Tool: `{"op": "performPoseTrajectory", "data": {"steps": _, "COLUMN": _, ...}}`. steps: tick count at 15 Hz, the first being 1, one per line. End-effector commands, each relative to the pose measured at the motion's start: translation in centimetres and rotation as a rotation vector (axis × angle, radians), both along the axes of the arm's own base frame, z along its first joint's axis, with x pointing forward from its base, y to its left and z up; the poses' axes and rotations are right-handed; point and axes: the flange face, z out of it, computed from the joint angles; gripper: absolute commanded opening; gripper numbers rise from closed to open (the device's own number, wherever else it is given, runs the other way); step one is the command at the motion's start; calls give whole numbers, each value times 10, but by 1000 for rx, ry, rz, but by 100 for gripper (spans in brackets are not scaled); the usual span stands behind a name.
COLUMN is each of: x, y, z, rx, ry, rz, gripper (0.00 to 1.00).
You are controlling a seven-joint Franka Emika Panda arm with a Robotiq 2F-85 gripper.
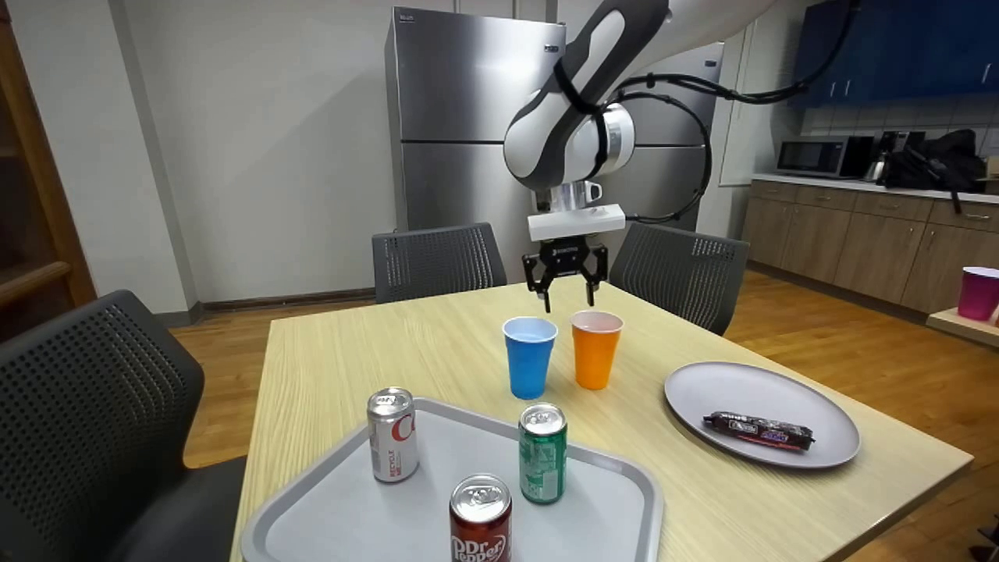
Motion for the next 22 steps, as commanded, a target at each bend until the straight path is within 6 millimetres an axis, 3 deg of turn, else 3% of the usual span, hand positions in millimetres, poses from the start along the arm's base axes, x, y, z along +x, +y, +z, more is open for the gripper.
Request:
{"op": "performPoseTrajectory", "data": {"steps": 1, "x": -10, "y": -6, "z": 42, "rx": 34, "ry": -15, "rz": 43, "gripper": 100}}
{"op": "performPoseTrajectory", "data": {"steps": 6, "x": -29, "y": -24, "z": 77, "rx": 39, "ry": -38, "rz": 113, "gripper": 100}}
{"op": "performPoseTrajectory", "data": {"steps": 12, "x": -69, "y": -62, "z": 103, "rx": 35, "ry": -17, "rz": 207, "gripper": 100}}
{"op": "performPoseTrajectory", "data": {"steps": 16, "x": -104, "y": -89, "z": 104, "rx": 14, "ry": 25, "rz": 270, "gripper": 100}}
{"op": "performPoseTrajectory", "data": {"steps": 22, "x": -152, "y": -118, "z": 89, "rx": -19, "ry": 104, "rz": 357, "gripper": 100}}
